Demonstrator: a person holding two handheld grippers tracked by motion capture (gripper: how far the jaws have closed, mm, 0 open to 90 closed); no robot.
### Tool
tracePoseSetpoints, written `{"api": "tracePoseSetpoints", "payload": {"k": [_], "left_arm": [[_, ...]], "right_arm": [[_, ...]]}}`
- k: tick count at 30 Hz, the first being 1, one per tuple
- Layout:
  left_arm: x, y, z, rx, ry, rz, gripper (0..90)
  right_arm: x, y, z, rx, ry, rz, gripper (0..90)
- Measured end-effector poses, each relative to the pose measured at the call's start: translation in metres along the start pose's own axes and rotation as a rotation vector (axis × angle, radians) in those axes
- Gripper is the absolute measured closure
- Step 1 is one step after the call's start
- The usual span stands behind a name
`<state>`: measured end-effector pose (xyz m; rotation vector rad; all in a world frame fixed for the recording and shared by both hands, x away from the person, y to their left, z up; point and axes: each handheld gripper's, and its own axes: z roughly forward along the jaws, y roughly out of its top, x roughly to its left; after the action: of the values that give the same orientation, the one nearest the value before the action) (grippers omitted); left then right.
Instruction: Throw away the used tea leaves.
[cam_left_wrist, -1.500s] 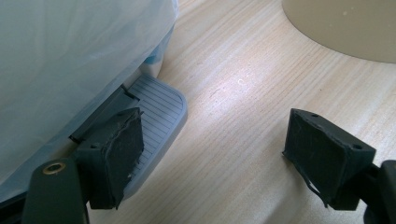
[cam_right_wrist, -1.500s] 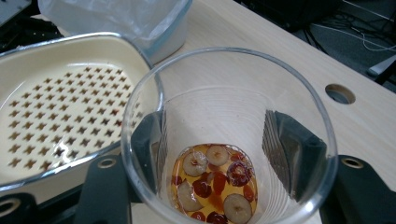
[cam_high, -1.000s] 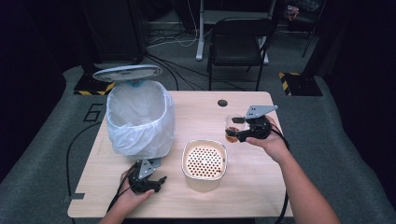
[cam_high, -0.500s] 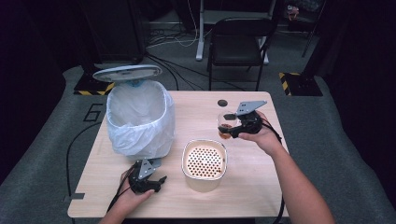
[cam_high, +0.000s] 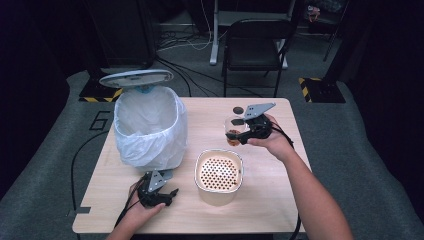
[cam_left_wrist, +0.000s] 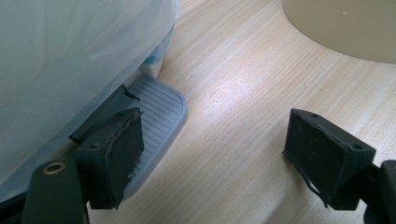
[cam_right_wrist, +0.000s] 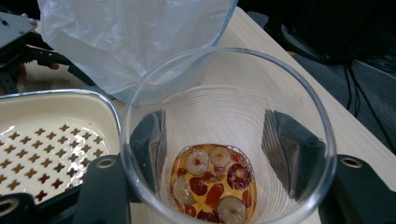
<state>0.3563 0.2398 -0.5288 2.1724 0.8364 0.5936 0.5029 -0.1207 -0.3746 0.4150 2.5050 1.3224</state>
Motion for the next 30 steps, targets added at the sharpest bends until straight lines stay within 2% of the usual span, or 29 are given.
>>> {"api": "tracePoseSetpoints", "payload": {"k": [10,17,19,21,22,23,30], "left_arm": [[0.0,0.0,0.0,-0.001,0.002,0.0,19.4],[0.0,0.0,0.0,0.0,0.001,0.0,19.4],[0.0,0.0,0.0,-0.005,0.007,-0.002,19.4],[0.0,0.0,0.0,-0.005,0.007,-0.002,19.4],[0.0,0.0,0.0,-0.005,0.007,-0.002,19.4],[0.0,0.0,0.0,-0.005,0.007,-0.002,19.4],[0.0,0.0,0.0,-0.005,0.007,-0.002,19.4]], "right_arm": [[0.001,0.004,-0.003,-0.033,-0.012,-0.027,40.2],[0.01,0.011,-0.008,-0.035,-0.011,-0.091,40.5],[0.015,0.015,-0.009,-0.026,-0.013,-0.123,40.6],[0.022,0.018,-0.01,-0.017,-0.017,-0.184,40.8],[0.022,0.018,-0.01,-0.017,-0.017,-0.184,40.8],[0.029,0.022,-0.012,-0.013,-0.018,-0.254,41.6],[0.039,0.024,-0.013,-0.029,-0.009,-0.391,43.5]]}}
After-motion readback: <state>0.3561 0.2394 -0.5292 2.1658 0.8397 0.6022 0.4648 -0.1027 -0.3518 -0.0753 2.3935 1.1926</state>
